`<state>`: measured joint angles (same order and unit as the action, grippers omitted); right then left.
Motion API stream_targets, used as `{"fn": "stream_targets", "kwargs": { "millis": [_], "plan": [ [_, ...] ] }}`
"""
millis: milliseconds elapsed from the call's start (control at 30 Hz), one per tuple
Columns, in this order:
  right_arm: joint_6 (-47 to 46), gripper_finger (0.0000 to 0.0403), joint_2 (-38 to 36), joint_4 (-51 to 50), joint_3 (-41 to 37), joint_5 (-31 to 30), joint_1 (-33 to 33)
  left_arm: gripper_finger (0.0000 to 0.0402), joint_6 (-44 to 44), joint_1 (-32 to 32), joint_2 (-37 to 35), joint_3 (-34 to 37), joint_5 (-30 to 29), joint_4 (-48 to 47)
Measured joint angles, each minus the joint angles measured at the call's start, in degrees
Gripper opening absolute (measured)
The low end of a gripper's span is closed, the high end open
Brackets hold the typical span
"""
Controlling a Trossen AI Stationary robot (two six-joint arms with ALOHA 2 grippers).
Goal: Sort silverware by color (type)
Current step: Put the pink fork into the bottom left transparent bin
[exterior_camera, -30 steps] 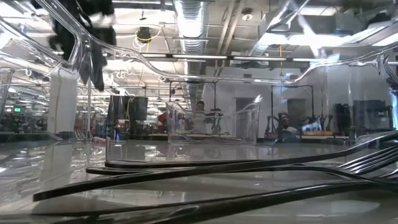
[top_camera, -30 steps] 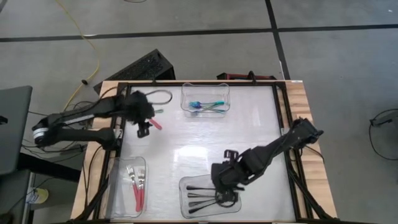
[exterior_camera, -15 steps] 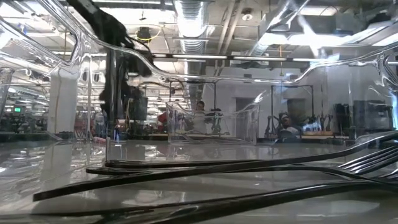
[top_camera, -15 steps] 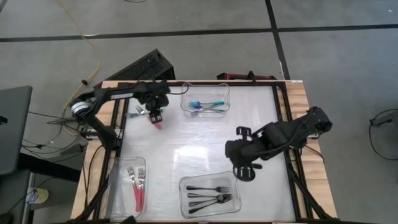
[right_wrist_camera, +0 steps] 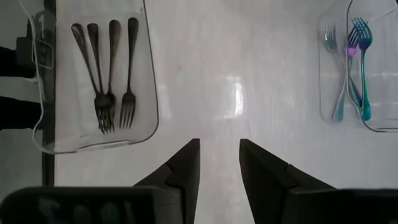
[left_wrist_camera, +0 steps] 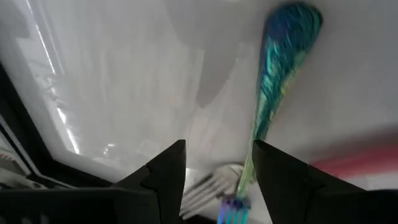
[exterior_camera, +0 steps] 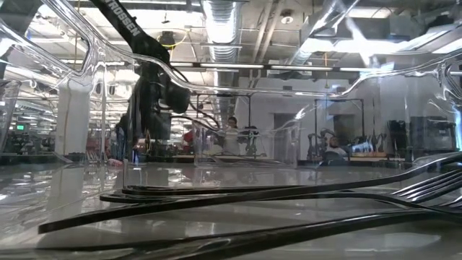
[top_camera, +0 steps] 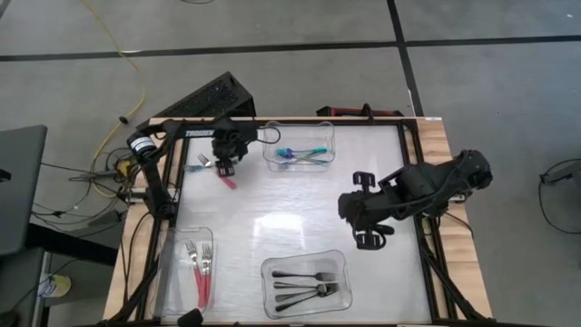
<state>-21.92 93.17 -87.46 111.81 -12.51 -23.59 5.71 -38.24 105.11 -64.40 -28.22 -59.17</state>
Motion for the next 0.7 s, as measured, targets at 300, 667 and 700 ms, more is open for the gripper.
{"fn": "stream_targets", "kwargs": {
  "millis": [300,667,700],
  "plan": [
    [1.99,0.0134,-0.26,-0.41,-0.04,-0.95,0.55,0.0169,-0.44,0.51,-1.18,0.02,-1.17,-6.11],
    [2.5,0.0134,-0.22,0.06,-0.04,-1.2,1.66,0.0169,7.4,-0.78,-18.02,0.04,10.4,-0.13],
    [2.44,0.0134,-0.17,0.3,-0.04,-1.18,1.66,0.0169,10.32,-0.89,-19.4,0.04,12.27,-1.06]
  ]
}}
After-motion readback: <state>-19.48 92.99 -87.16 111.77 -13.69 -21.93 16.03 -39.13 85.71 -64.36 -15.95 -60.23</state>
